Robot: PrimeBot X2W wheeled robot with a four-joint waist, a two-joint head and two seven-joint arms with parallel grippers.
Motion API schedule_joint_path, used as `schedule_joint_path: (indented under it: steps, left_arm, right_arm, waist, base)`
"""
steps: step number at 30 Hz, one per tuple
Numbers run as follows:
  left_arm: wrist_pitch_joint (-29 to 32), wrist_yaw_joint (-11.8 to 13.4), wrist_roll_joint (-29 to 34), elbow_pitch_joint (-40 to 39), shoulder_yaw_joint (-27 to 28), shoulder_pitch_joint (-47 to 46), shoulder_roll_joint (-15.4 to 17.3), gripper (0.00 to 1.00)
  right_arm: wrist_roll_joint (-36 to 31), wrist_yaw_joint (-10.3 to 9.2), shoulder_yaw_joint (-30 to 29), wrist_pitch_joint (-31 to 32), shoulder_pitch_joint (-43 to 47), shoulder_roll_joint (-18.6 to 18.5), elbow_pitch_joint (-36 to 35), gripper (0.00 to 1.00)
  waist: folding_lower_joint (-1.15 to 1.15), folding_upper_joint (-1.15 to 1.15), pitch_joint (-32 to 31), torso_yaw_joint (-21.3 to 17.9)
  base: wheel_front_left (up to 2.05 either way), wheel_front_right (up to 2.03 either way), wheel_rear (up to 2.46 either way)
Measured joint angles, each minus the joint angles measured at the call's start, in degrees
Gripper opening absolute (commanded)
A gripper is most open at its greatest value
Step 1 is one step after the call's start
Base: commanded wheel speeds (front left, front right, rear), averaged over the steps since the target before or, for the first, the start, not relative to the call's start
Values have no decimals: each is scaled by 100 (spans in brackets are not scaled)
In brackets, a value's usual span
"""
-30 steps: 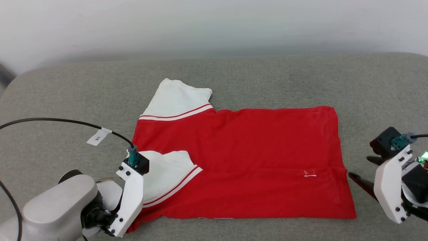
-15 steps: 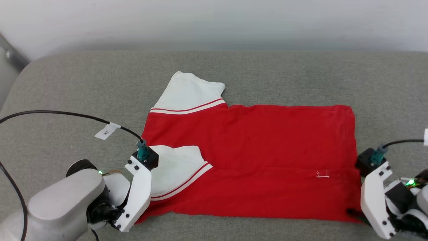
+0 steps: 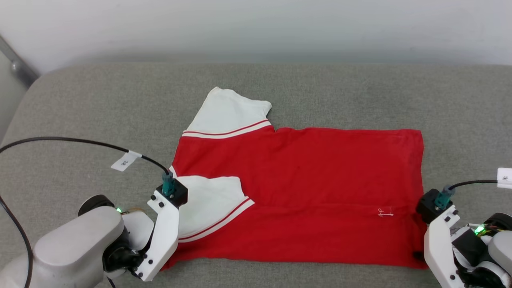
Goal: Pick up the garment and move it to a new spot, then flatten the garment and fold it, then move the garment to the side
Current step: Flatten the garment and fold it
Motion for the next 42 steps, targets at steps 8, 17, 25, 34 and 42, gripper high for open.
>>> schedule_joint_path:
  steps: [8,17,25,34,42]
  left_arm:
    - [-138,-15,-96,-16,-68,240,31,0]
    - [-211,-22,-204,-407,-121,588,229,0]
    - [-397,20,-89,-379,-153,861,237,100]
    - [-730,13,9,-581,-51,793,377,100]
    - [-1483,222,584,-817,403,231,657,100]
  right_arm:
    - [196,10,-53,-355,186,-566,-553,0]
    - [481,10,-480,-408,995,-1091,-1087,0]
    - [414,10,-771,-222,1466,-733,-846,66]
    - [-181,9,-1446,-1079,1591,-525,-929,100]
    - [-1258,10,-2937,-3060,1767,393,-1194,100]
  waist:
    - [0,0,-440,-63]
    - [0,0,-693,-157]
    - [0,0,-581,-229]
    - [0,0,-763,-127]
    - [0,0,-896,-195]
  base:
    - [0,0,0]
    - [0,0,0]
    - [0,0,0]
    - [0,0,0]
    - [0,0,0]
